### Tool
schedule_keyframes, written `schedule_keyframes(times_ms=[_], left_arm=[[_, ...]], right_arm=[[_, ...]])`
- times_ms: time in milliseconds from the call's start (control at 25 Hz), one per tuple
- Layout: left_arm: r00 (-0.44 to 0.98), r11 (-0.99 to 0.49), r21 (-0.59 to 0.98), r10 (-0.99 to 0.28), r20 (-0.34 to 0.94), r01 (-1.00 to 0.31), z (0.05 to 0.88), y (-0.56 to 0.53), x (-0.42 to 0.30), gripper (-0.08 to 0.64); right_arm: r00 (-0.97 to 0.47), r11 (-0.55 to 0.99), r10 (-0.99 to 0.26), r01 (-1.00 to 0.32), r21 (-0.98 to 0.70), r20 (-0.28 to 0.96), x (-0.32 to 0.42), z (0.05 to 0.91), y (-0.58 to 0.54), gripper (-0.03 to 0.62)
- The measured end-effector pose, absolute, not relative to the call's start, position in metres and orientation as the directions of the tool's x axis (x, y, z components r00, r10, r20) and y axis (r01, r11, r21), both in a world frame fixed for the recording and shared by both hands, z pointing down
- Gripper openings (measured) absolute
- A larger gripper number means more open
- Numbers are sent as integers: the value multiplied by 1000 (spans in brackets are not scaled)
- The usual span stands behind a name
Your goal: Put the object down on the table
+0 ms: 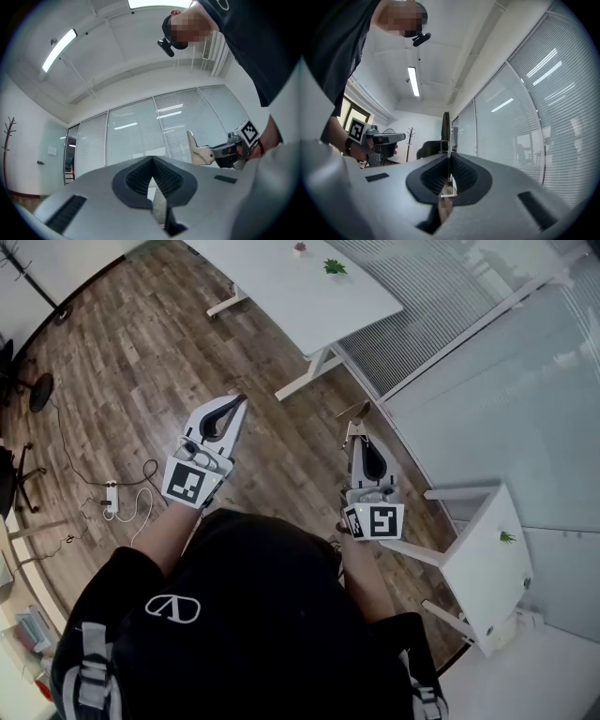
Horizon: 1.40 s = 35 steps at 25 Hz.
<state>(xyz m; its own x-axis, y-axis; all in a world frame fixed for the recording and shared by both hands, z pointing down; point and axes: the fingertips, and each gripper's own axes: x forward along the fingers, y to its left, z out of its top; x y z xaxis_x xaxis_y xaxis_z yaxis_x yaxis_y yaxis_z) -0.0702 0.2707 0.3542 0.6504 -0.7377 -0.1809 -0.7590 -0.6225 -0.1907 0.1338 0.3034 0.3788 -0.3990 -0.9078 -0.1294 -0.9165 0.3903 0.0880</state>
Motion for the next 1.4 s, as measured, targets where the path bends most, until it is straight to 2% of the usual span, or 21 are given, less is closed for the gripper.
schedule_keyframes(times_ms=[280,520,1400], left_arm=[[628,-600,-189,-759,-171,-777,358,255,-49,5],[627,-597,-196,-758,-183,-778,362,198,-45,5],[765,-749,-165,-612,-200,-642,353,-204,-74,5]], right_arm=[[-434,428,-890,-901,76,-139,151,385,279,6],[-423,417,-895,-906,73,-140,162,393,225,6],[-274,267,-955,-961,76,-112,117,387,-143,6]])
